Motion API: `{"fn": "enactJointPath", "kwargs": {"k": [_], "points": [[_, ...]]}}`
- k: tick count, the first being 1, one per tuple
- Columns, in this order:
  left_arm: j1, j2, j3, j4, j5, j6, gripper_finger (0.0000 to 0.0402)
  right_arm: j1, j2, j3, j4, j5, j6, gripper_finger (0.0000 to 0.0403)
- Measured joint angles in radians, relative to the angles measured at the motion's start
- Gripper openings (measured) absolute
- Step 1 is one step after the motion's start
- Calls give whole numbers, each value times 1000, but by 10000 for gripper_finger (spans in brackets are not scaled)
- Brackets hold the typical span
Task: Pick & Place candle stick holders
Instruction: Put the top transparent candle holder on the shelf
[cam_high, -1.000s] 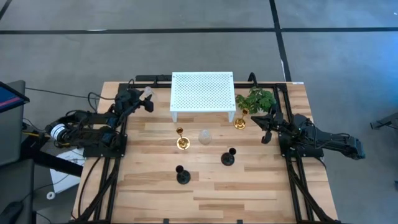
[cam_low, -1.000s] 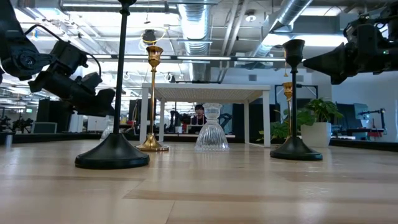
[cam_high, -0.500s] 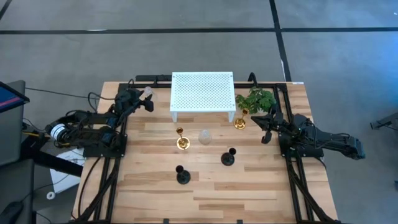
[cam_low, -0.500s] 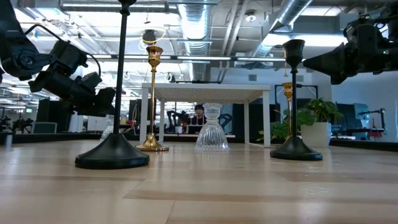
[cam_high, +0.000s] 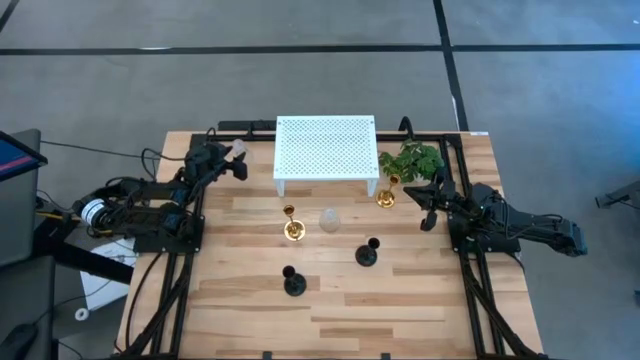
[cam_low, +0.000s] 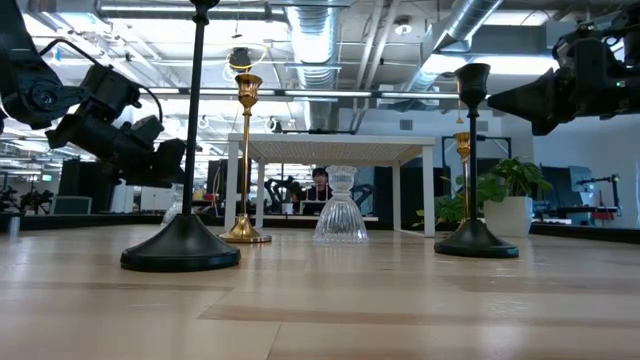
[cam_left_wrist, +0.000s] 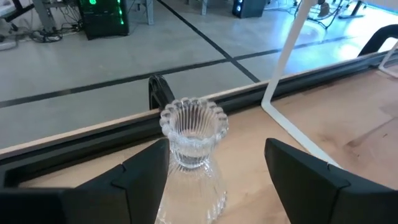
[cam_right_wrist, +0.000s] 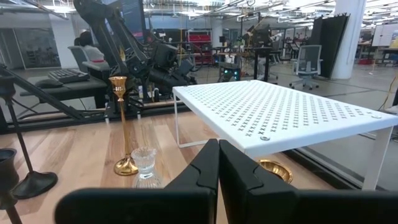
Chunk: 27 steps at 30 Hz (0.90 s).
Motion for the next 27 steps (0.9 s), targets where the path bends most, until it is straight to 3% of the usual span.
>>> {"fn": "enactJointPath", "kwargs": {"k": [7, 16, 27], "points": [[0, -37, -1, -80, 24, -1, 255, 0, 0, 0, 0, 0, 1, 0], [0, -259, -1, -262, 35, -7, 231, 0, 0, 0, 0, 0, 1, 0], [0, -409, -1, -281, 62, -124, 217, 0, 0, 0, 0, 0, 1, 0]]}}
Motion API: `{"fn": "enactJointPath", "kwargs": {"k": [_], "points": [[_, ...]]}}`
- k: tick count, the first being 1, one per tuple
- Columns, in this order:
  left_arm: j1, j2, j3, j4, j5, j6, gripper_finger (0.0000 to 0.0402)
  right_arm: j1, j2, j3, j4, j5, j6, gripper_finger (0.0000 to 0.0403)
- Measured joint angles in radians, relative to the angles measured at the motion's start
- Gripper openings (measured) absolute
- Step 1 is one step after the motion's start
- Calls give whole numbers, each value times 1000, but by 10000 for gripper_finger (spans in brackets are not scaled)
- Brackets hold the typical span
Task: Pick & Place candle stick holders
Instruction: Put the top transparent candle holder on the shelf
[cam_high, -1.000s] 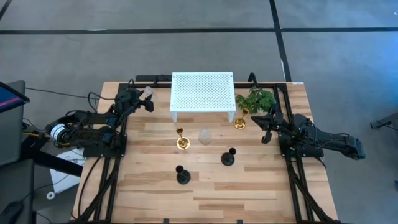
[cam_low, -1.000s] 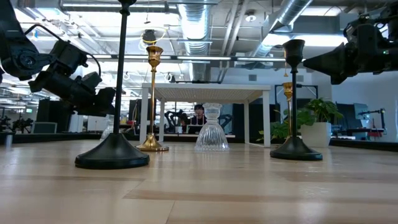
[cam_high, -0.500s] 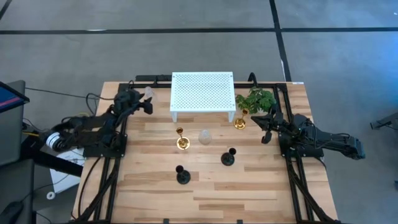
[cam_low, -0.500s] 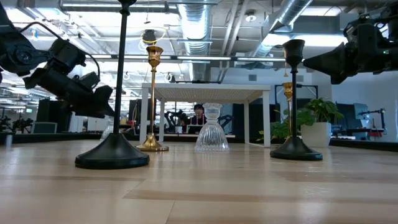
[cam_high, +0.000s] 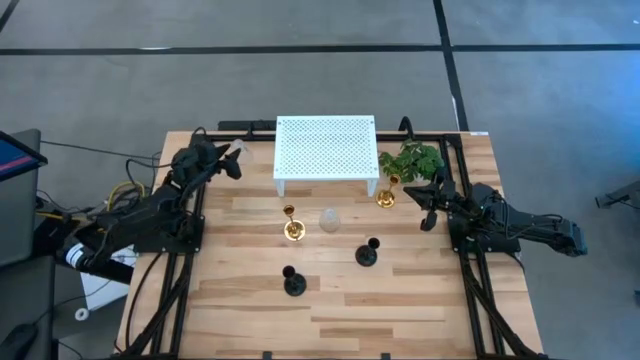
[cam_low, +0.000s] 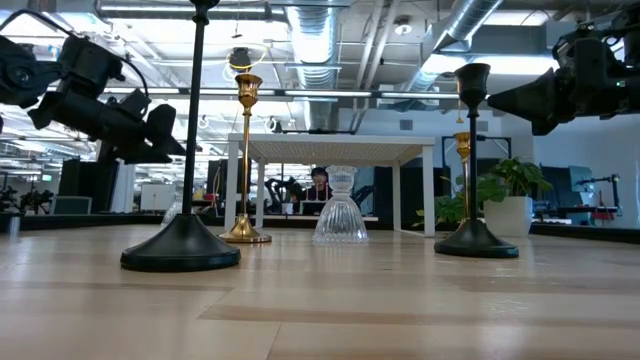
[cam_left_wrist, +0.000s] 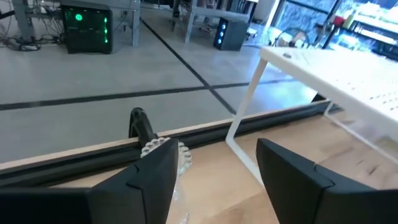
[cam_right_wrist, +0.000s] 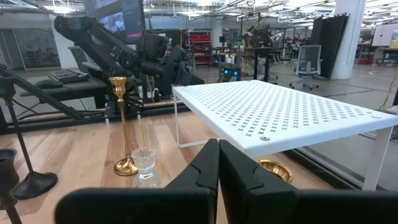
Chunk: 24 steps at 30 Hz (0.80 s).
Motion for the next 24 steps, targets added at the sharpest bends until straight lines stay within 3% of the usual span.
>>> {"fn": "enactJointPath", "kwargs": {"k": [6, 14, 19, 22, 24], "points": [[0, -11, 0, 0, 27, -35, 210, 0, 0, 0, 0, 0, 0, 0], [-4, -9, 0, 0, 172, -35, 204, 0, 0, 0, 0, 0, 0, 0], [-1, -10, 23, -13, 152, -35, 195, 0, 0, 0, 0, 0, 0, 0], [8, -9, 105, -115, 146, -35, 189, 0, 0, 0, 0, 0, 0, 0], [16, -8, 188, -267, 131, -35, 185, 0, 0, 0, 0, 0, 0, 0]]}}
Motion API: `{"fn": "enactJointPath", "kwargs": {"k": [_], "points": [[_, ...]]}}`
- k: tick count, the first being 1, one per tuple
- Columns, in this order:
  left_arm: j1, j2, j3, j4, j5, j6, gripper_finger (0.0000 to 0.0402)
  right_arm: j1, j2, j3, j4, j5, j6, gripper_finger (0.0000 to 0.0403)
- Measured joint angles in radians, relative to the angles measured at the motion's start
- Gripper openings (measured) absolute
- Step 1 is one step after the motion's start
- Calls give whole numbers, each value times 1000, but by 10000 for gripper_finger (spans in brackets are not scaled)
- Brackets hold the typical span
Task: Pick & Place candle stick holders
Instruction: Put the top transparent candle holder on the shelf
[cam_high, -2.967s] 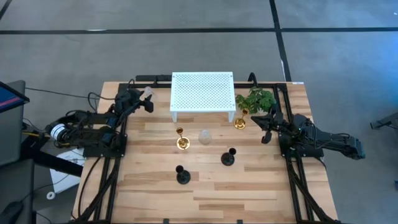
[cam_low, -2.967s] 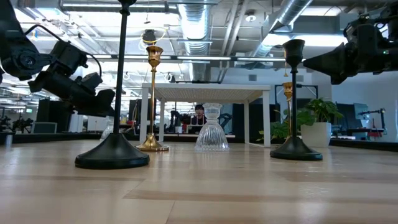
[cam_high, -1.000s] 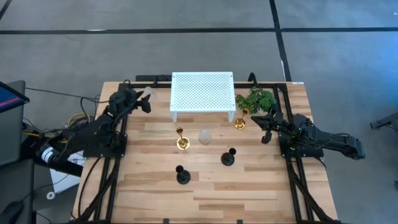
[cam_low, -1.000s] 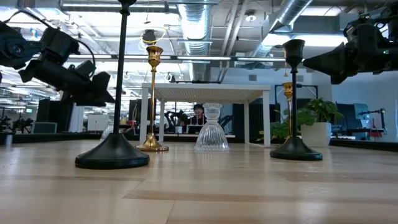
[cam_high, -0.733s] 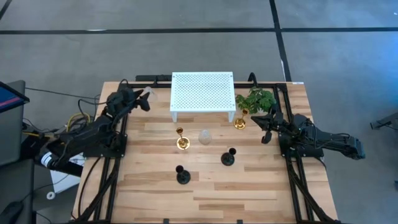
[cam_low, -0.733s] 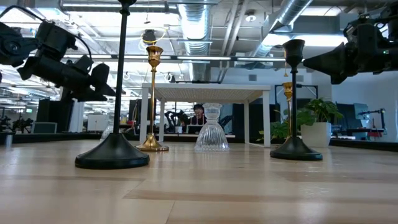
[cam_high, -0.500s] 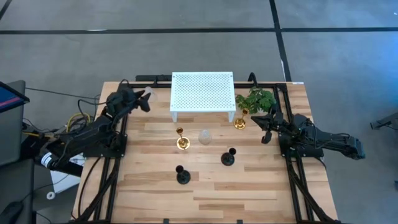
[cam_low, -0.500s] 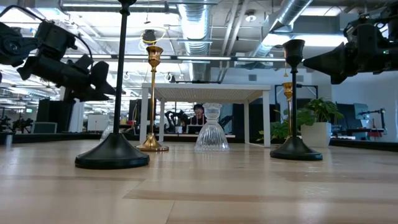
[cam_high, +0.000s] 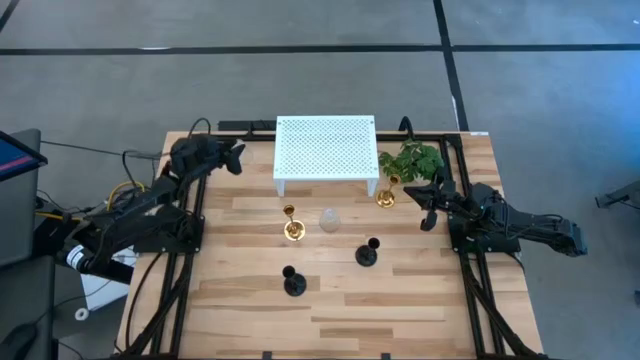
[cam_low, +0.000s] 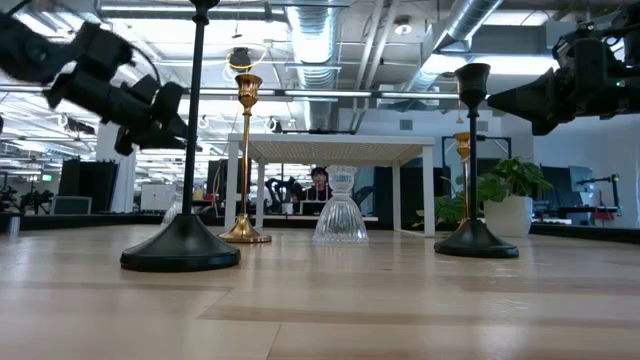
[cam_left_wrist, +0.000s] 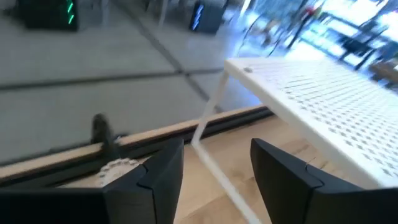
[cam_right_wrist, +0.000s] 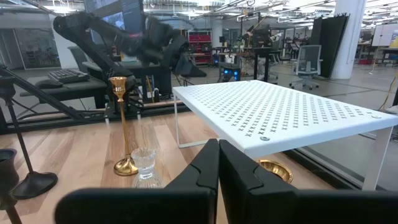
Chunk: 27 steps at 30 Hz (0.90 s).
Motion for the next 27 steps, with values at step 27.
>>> {"fn": "enactJointPath", "kwargs": {"k": [27], "points": [[111, 494, 471, -609, -64, 31, 169, 0, 0, 0, -3, 0, -2, 0]]}}
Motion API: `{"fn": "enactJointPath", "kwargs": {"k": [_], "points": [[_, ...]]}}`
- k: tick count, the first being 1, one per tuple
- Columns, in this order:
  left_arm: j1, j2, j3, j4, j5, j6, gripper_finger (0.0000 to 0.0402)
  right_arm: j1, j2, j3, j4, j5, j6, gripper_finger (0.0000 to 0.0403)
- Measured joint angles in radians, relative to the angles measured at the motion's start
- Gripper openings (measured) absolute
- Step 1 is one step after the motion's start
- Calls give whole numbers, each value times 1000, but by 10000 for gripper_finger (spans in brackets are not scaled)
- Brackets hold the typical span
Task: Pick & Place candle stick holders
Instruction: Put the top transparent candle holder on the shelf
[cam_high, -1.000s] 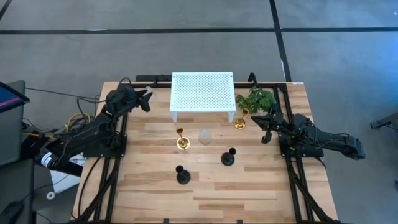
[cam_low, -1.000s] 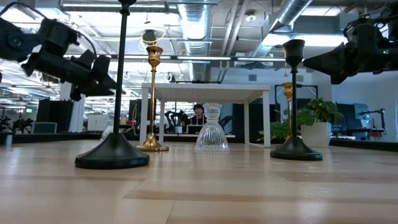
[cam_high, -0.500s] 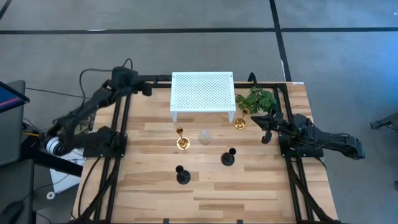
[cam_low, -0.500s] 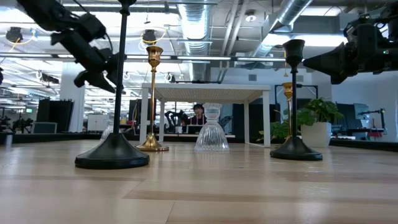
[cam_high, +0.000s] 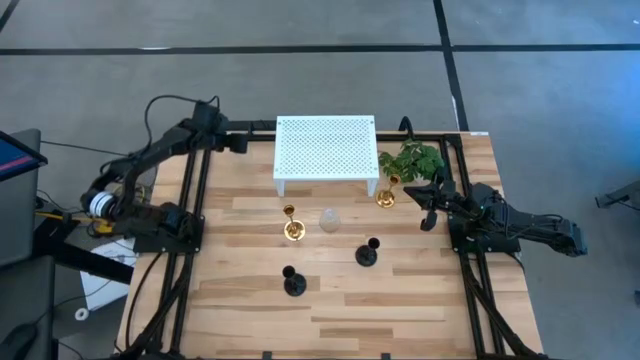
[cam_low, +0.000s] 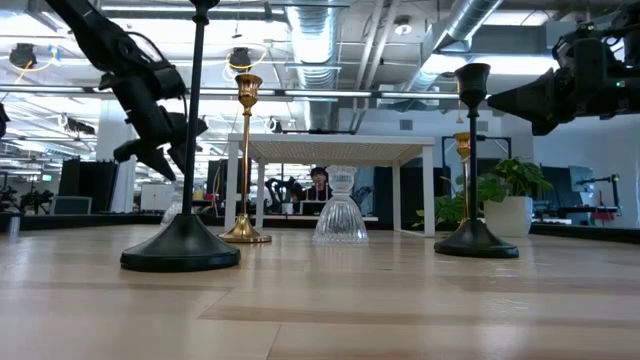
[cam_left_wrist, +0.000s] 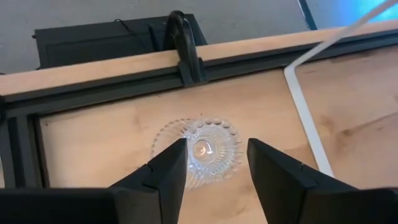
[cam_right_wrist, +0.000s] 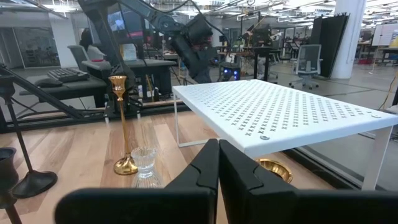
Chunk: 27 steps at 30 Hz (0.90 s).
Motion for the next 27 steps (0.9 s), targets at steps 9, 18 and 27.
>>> {"fn": "enactJointPath", "kwargs": {"k": [9, 18, 27], "points": [[0, -2, -1, -4, 0, 0, 131, 0, 0, 0, 0, 0, 0, 0], [0, -2, -1, -4, 0, 4, 107, 0, 0, 0, 0, 0, 0, 0], [0, -3, -1, -1, 4, 18, 107, 0, 0, 0, 0, 0, 0, 0]]}}
